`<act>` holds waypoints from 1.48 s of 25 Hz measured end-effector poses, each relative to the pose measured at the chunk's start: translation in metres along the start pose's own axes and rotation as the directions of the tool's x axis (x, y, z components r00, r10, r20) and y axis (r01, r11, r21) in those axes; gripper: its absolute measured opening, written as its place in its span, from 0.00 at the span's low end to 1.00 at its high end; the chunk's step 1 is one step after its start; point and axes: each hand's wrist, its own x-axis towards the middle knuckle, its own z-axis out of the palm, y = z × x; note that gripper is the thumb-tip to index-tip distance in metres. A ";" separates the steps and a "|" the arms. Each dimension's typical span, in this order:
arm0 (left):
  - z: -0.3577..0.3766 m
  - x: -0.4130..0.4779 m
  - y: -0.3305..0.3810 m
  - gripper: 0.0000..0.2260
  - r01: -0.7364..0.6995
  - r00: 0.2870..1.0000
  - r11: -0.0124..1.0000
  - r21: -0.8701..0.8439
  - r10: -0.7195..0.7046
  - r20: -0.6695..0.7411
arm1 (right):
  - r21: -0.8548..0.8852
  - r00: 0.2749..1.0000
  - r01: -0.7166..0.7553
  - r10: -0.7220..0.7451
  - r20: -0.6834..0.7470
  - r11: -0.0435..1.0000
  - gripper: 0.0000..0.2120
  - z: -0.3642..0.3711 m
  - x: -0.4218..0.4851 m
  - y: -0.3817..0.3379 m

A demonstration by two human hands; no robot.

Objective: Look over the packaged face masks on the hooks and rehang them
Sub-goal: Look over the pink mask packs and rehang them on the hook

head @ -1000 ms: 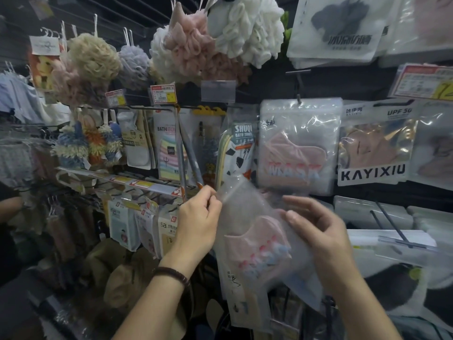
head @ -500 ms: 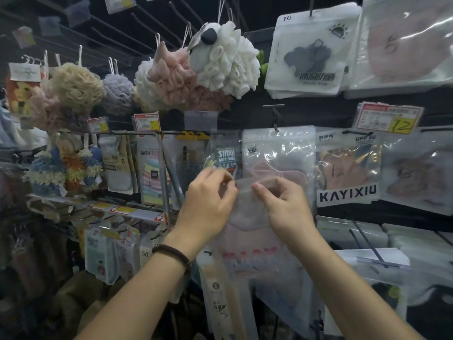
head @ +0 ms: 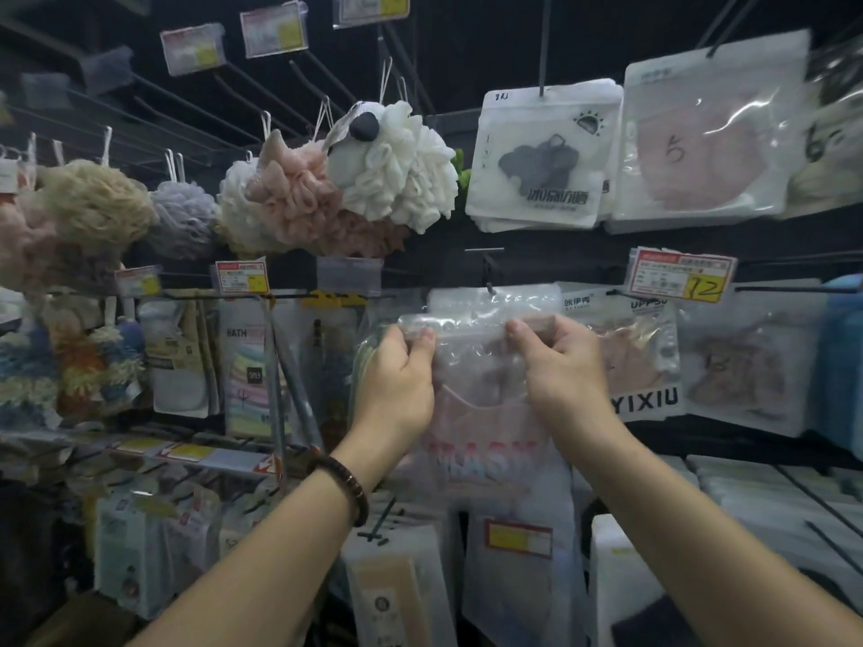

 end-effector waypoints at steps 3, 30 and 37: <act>0.005 0.018 0.018 0.19 -0.030 1.000 0.999 0.032 0.030 0.006 | 0.011 1.000 0.012 -0.011 -0.029 1.000 0.10 -0.003 0.017 -0.018; 0.025 0.059 0.012 0.14 -0.024 0.999 0.972 0.235 0.032 -0.033 | -0.562 0.994 0.010 -0.067 -0.081 0.827 0.19 -0.022 0.045 -0.017; 0.014 0.050 -0.001 0.15 -0.106 0.981 0.966 0.236 0.140 -0.131 | -0.680 0.953 0.142 -0.285 -0.102 0.719 0.19 -0.036 0.028 -0.009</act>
